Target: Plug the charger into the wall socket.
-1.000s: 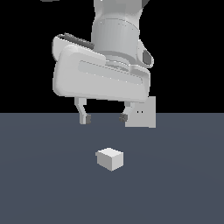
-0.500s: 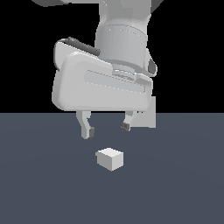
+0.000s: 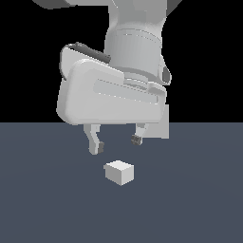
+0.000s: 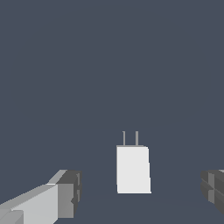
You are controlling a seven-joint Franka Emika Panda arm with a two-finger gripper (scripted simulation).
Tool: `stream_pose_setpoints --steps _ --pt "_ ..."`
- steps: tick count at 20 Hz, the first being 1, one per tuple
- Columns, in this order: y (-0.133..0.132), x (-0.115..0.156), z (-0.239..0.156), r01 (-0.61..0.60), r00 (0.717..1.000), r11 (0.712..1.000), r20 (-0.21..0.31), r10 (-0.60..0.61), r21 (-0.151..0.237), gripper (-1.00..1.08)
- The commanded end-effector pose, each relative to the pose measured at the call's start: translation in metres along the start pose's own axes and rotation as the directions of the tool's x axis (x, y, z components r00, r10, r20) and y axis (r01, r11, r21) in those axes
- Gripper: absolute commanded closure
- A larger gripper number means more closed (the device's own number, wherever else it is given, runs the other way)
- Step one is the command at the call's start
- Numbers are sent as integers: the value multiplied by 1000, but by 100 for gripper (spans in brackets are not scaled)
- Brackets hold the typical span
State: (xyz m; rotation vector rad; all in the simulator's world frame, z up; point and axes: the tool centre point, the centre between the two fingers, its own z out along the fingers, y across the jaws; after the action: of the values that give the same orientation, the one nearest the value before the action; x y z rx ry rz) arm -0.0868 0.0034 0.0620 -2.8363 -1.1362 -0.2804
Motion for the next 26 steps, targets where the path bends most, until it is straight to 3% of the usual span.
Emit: stream_pose_setpoints --steps 1,19,20,26 --pt "0 0 1 0 1000 1000 0 0 0 -92" --pt "0 -10 49 1 1000 1000 1 -1 0 -92" --pt "0 -10 49 1 1000 1000 1 -1 0 108" --pt "0 -10 49 1 1000 1000 1 -1 0 108"
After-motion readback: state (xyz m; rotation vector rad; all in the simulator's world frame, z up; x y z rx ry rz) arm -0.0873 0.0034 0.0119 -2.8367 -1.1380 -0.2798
